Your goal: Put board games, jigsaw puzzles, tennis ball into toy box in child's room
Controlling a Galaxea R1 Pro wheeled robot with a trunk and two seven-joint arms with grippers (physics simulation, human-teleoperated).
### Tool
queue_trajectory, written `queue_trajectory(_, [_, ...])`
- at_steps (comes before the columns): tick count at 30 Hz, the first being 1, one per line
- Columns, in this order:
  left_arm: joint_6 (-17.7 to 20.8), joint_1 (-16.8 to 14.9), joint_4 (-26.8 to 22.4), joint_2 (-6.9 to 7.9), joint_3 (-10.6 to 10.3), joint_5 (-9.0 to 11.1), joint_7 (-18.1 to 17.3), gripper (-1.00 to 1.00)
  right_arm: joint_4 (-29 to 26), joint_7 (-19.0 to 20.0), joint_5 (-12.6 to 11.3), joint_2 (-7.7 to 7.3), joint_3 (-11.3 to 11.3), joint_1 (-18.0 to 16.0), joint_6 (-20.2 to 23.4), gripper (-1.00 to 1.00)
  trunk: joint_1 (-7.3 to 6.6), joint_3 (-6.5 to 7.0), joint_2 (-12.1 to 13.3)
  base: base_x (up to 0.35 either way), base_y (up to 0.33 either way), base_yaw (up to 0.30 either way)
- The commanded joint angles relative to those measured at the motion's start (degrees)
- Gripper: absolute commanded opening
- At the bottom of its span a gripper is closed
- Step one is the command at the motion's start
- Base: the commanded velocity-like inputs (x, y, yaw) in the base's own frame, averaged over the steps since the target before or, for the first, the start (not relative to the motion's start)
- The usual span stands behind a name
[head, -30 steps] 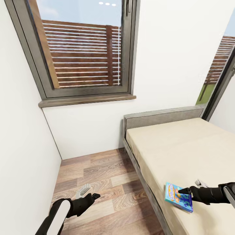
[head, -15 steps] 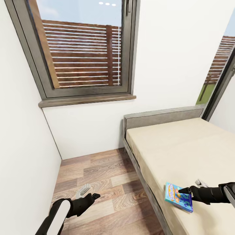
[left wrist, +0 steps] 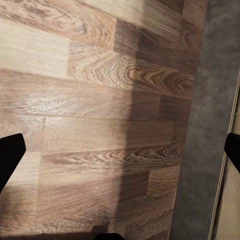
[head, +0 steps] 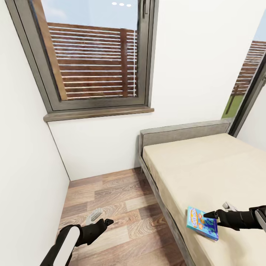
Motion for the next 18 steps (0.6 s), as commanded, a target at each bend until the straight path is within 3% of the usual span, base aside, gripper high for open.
queue_trajectory(1, [0.29,-0.04,-0.04,-0.06,0.14,0.59,0.53,1.00,0.01,0.11,-0.05,-0.07,-0.11,-0.08,0.28,1.00,-0.01,-0.06,-0.02,0.000,0.000,0.000])
queue_trajectory(18, [0.29,-0.52,1.70,-0.19,0.10,0.34,0.58,1.00,-0.02,0.05,-0.21,-0.59,-0.37,-0.57,0.28,1.00,-0.01,-0.06,-0.02,0.000,0.000,0.000])
